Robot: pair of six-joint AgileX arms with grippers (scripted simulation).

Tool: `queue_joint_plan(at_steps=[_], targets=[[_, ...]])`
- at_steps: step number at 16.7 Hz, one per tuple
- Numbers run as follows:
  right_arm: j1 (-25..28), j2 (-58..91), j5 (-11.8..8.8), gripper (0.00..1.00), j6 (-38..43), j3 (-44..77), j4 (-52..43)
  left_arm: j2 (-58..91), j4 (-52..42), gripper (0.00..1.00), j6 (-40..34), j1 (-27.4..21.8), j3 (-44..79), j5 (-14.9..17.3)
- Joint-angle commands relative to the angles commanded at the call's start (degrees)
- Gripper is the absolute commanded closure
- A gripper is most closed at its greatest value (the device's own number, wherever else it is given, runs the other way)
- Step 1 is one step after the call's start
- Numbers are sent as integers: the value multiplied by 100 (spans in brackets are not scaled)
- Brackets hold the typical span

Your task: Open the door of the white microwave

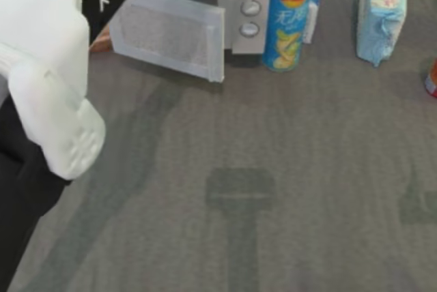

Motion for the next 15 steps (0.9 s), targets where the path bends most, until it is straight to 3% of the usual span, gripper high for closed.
queue_joint_plan(at_steps=[9,15], targets=[[0,0,0,0,0,0,0,-2373,2442,100,92,41,-4889,78],[0,0,0,0,0,0,0,-3110,3217,100,128,21,-6269,132]])
